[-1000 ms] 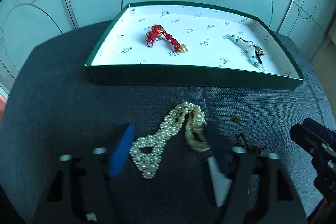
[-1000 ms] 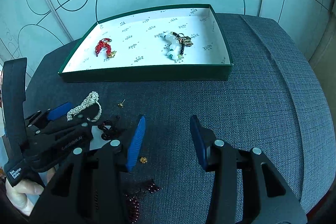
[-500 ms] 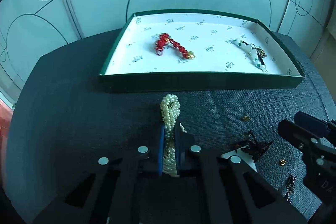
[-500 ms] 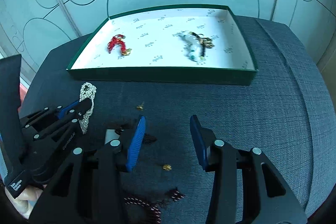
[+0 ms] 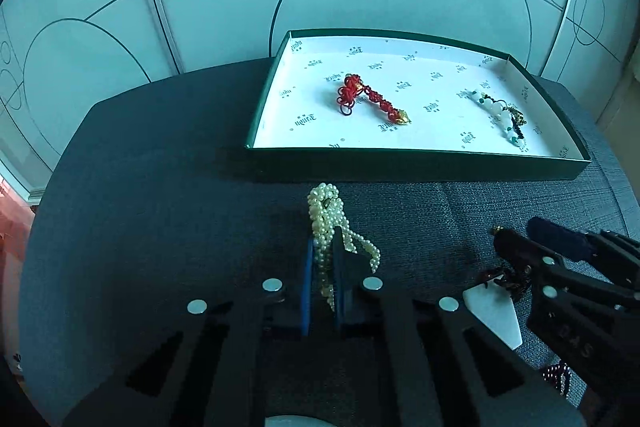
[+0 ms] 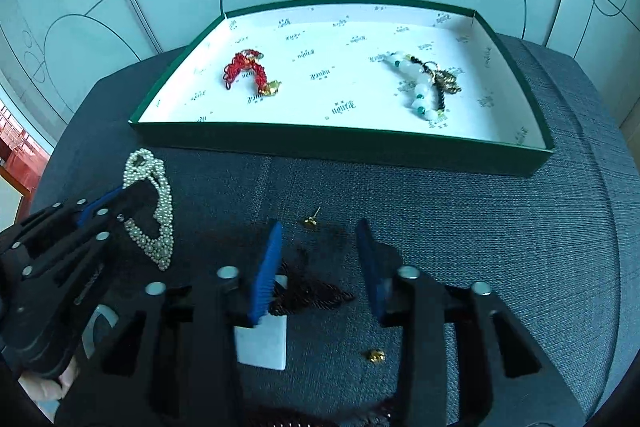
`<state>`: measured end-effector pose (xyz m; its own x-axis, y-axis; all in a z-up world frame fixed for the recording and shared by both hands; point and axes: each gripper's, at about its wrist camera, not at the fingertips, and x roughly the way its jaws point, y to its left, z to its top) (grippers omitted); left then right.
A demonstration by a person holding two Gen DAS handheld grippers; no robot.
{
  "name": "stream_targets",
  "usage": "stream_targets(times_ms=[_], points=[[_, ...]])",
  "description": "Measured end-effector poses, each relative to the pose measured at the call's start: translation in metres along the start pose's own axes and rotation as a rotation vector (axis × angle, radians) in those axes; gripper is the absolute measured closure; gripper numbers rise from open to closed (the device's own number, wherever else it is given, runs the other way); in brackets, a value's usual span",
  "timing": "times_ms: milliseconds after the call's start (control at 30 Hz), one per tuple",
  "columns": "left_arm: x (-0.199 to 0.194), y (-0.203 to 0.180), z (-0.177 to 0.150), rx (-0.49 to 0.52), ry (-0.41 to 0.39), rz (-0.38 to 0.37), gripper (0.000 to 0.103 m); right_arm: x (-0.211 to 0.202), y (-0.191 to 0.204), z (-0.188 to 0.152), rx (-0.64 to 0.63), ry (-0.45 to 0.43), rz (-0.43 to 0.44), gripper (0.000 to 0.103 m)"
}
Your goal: Organize jewelry
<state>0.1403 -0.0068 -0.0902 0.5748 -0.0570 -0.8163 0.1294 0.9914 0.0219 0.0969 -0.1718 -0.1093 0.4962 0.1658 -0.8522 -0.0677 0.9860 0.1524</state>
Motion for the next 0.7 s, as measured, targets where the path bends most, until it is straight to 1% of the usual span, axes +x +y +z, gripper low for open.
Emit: stream_targets(times_ms=[100,300,367,433,467,533,600,633,700], points=[[0.0001,0.002,-0.0001,-0.003,0.001,-0.002,0.095,0.005,0.0004,0.0007,-0.002,-0.002,-0.014,0.074],[0.0011,0.0007,-0.0015,0.0,0.005,-0.003,0.095,0.0062,0.0016,0.0009,-0.008,-0.008,-0.019,0.074],[0.0014,0.0007,-0.0017,-0.001,0.006,-0.003,0.095,0.0065,0.0031,0.0004,-0.02,-0.011,-0.028,0.077],[0.0014,0.0005,-0.0015,0.0,0.005,-0.002,0.095,0.0074,0.0054,0.0,-0.038,-0.012,-0.041,0.089],[0.0014,0.0006,-0.0017,-0.001,0.006,-0.002,0.095,0.0075,0.0063,-0.0001,-0.045,-0.013,-0.047,0.09],[0.0016,0.0008,-0.0016,0.0,0.007,-0.002,0.095,0.0076,0.0075,-0.0003,-0.059,-0.015,-0.057,0.098],[0.0016,0.0008,-0.0017,-0.001,0.007,-0.002,0.095,0.0068,0.0071,-0.0009,-0.061,-0.017,-0.055,0.098],[0.0017,0.0008,-0.0015,-0.002,0.006,-0.003,0.095,0.0064,0.0068,-0.001,-0.061,-0.018,-0.054,0.101],[0.002,0.0008,-0.002,-0.003,0.005,-0.003,0.095,0.005,0.0051,-0.0015,-0.059,-0.019,-0.052,0.101]])
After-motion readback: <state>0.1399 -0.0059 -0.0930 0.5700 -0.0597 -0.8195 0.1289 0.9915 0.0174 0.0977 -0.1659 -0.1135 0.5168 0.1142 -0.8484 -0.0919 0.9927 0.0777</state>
